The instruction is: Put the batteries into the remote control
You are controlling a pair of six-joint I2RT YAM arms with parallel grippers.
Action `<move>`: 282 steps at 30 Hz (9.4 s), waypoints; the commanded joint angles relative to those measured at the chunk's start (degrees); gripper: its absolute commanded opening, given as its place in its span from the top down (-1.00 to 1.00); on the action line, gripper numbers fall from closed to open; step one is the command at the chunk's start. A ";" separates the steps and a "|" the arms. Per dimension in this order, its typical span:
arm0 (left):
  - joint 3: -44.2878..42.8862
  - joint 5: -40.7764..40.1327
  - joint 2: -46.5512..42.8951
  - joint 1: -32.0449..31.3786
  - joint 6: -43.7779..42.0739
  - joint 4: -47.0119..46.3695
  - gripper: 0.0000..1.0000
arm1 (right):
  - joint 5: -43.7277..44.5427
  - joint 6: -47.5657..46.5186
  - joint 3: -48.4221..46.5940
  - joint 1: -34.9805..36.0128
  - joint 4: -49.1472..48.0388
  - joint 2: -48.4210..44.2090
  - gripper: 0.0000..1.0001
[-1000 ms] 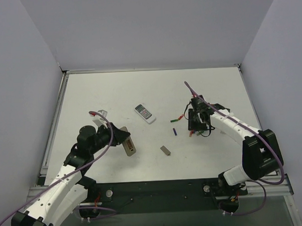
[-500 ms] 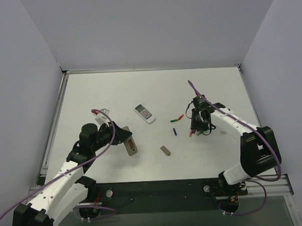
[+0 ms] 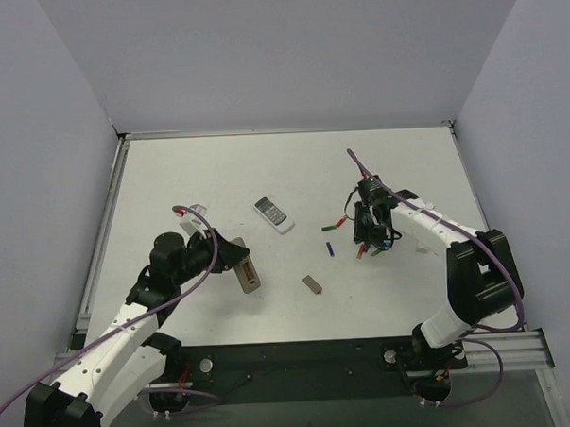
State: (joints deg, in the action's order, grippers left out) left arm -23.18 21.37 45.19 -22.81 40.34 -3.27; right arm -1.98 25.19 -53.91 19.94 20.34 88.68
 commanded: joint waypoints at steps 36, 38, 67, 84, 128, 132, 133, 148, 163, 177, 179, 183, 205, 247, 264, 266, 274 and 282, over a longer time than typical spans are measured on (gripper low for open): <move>-0.81 2.63 1.57 0.31 1.67 -5.17 1.00 | 6.55 2.41 -5.15 2.03 2.87 9.57 0.59; -0.90 2.72 1.66 0.31 1.67 -5.26 1.00 | 6.20 2.32 -5.15 1.94 2.69 9.84 0.61; 5.07 4.04 1.04 0.31 13.45 -24.94 1.00 | -0.57 -7.17 3.37 23.01 -26.21 -22.14 1.00; 4.64 3.33 -1.24 0.31 19.87 -29.78 1.00 | -1.98 -18.07 6.18 42.81 -53.38 -21.10 1.00; 1.12 1.84 -1.95 0.31 16.44 -21.96 1.00 | 11.55 -20.45 13.47 45.01 -61.47 -6.25 0.77; 1.29 1.22 -2.30 0.31 16.18 -21.08 1.00 | 14.71 -18.51 14.71 45.01 -63.66 -5.72 0.77; 1.38 0.96 -2.39 0.31 16.18 -20.90 1.00 | 16.20 -18.16 14.80 44.92 -64.10 -5.63 0.77; 0.86 0.96 -2.56 0.22 13.98 -18.44 1.00 | 14.64 -20.09 14.71 44.66 -63.84 -4.75 0.60; -3.10 2.45 -2.03 0.22 6.86 -11.50 1.00 | 14.55 -23.17 14.80 44.30 -63.40 -5.63 0.69; -4.07 4.12 -0.54 0.31 7.12 -11.76 1.00 | 10.50 -24.22 12.60 44.30 -60.42 -6.24 0.52; -4.15 4.12 -0.37 0.31 7.21 -11.76 1.00 | 10.59 -24.05 12.60 44.30 -60.33 -6.59 0.49; -4.33 4.12 0.07 0.31 7.12 -11.41 1.00 | 10.85 -23.87 12.78 44.13 -60.33 -7.21 0.42; -5.03 4.91 1.13 0.31 6.51 -9.30 1.00 | 9.19 -22.91 12.95 44.13 -58.75 -12.22 0.00; -13.91 15.11 3.59 0.31 0.27 -0.69 1.00 | -35.81 -54.72 1.45 34.11 -37.48 -22.51 0.12; -14.52 16.08 3.50 0.22 0.88 -0.95 1.00 | -37.22 -58.85 -4.62 35.16 -33.09 -15.65 0.57; -14.53 16.08 3.24 0.22 0.97 -0.95 1.00 | -37.40 -58.94 -4.97 35.25 -32.73 -15.21 0.57; -14.61 16.16 2.89 0.22 1.41 -0.95 1.00 | -37.92 -59.38 -5.94 35.43 -31.41 -13.54 0.68; -14.88 16.34 2.54 0.13 1.50 -0.78 1.00 | -36.61 -61.40 -6.91 36.04 -28.26 -12.31 0.80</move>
State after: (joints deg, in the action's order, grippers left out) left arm -34.65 36.53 49.04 -22.41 41.56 -1.93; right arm -36.86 -33.85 -57.69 54.89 -9.45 75.75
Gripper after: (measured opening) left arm 0.368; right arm 0.125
